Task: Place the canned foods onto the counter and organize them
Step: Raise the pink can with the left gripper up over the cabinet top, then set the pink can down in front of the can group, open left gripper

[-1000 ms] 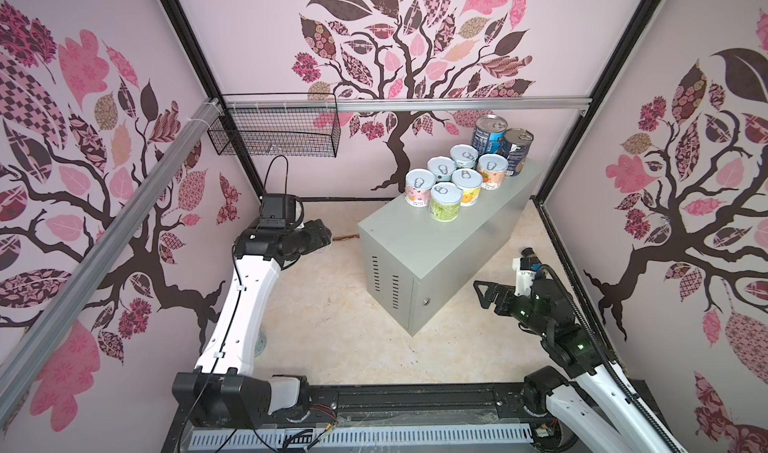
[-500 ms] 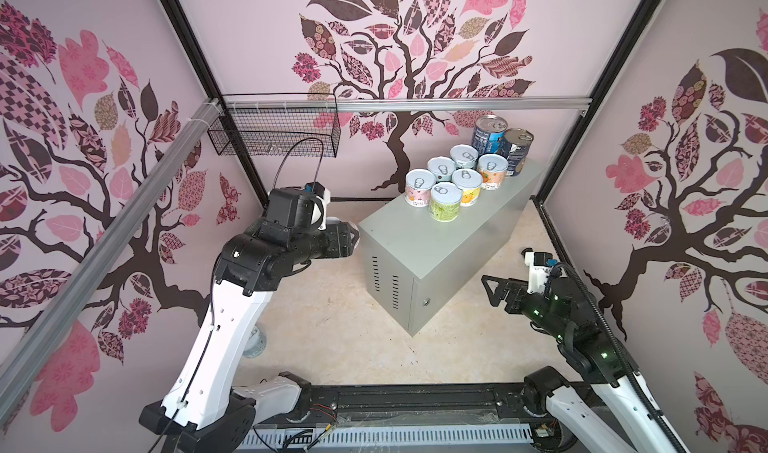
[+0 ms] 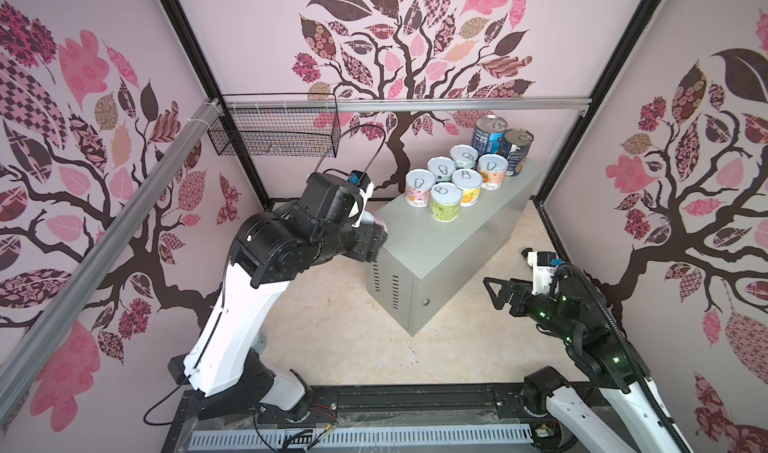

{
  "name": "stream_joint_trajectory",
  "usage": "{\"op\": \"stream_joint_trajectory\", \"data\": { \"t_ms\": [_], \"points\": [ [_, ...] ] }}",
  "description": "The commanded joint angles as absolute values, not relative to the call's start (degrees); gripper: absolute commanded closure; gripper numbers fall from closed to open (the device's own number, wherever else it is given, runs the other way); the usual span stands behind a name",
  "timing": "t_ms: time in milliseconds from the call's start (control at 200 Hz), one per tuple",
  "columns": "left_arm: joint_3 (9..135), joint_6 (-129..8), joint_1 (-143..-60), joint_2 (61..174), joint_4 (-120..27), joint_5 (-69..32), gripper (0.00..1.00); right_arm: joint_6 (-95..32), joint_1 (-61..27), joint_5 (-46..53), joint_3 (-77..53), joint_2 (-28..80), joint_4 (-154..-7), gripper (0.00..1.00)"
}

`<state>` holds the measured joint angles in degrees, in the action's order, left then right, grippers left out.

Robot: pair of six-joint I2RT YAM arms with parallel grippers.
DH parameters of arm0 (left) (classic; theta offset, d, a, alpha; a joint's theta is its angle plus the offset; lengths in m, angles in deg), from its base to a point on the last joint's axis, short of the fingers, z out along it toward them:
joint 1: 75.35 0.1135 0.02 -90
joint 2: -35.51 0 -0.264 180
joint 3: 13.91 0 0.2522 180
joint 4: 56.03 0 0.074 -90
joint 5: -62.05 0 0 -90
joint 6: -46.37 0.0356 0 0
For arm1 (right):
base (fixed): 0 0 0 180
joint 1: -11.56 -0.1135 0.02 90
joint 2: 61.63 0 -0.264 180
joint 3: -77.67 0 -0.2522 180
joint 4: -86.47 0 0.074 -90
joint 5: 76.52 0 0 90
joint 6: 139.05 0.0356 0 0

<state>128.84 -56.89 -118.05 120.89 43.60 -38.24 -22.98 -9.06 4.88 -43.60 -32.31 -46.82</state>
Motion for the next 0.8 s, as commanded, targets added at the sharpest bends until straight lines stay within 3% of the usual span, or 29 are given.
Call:
{"op": "stream_joint_trajectory", "data": {
  "t_ms": [0,500,795],
  "points": [
    [131.88,-55.52,-118.24,122.25,41.70,-39.56,0.55,-23.47,-9.41,3.84,-40.70,-31.64,-45.22,0.00],
    [142.78,-53.39,-118.33,136.02,40.84,-42.02,0.56,-23.86,-9.45,2.85,-41.63,-30.70,-47.01,0.00],
    [146.68,-52.12,-118.33,141.12,39.46,-41.64,0.43,-24.43,-9.47,2.45,-41.40,-29.40,-47.82,0.00]
  ]
}}
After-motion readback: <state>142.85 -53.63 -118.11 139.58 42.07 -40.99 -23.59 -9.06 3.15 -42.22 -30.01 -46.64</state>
